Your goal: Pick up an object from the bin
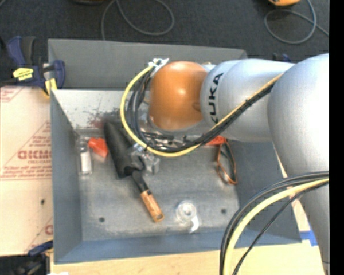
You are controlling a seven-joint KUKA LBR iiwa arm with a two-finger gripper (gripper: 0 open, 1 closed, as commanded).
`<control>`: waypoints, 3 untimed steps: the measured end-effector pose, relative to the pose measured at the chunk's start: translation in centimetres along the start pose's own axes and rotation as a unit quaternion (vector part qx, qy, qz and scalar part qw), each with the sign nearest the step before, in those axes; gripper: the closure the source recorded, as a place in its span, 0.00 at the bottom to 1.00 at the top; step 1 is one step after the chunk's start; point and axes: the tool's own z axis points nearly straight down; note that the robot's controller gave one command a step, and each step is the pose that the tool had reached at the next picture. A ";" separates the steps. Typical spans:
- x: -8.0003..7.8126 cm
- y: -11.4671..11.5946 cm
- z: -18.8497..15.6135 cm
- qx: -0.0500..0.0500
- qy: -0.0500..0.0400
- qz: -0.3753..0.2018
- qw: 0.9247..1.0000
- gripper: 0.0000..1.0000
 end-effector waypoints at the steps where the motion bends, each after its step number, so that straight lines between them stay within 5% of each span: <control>1: 0.0 0.0 -1.1 0.000 0.000 0.000 1.000 1.00; 3: 0.0 0.0 -4.4 -0.001 0.001 0.002 1.000 1.00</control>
Offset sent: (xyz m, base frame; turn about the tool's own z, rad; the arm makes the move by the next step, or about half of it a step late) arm -0.0001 0.0000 0.0904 0.0000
